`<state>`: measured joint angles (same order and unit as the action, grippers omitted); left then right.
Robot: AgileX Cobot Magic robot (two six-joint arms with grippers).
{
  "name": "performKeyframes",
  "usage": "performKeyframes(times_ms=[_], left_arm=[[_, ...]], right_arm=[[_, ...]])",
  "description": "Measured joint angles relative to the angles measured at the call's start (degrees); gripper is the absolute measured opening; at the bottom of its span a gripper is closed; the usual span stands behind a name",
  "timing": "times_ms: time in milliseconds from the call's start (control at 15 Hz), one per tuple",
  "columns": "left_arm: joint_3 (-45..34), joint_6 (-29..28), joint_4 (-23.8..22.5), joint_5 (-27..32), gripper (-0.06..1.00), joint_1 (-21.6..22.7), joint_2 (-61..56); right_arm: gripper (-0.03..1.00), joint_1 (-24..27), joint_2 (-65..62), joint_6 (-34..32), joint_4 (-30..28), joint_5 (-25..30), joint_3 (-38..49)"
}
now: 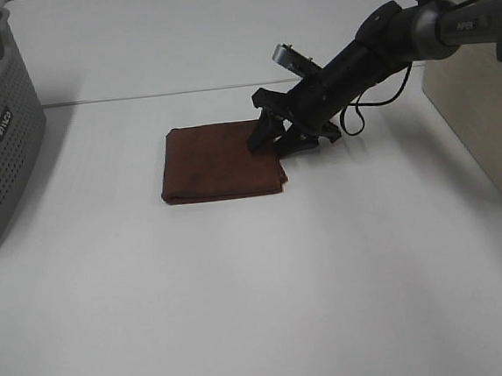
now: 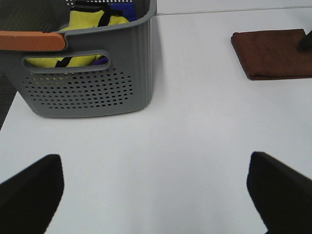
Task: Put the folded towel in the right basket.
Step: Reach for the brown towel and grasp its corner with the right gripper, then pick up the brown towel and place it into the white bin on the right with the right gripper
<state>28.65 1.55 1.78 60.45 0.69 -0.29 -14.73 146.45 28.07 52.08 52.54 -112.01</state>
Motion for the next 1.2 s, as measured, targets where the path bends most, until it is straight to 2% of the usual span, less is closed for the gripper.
performKeyframes(times_ms=[67,333,733,1200], left_arm=[[0.0,0.0,0.0,0.0,0.97,0.0,0.0],[0.0,0.0,0.0,0.0,0.97,0.0,0.0],[0.0,0.0,0.0,0.0,0.97,0.0,0.0],[0.0,0.0,0.0,0.0,0.97,0.0,0.0]], right_arm=[[0.29,0.0,0.2,0.1,-0.2,-0.5,0.0],[0.06,0.0,0.9,0.1,0.2,-0.5,0.0],[0.05,0.0,-0.2,1.9,-0.1,1.1,0.0],[0.05,0.0,-13.9,2.3,-5.5,7.2,-3.2]])
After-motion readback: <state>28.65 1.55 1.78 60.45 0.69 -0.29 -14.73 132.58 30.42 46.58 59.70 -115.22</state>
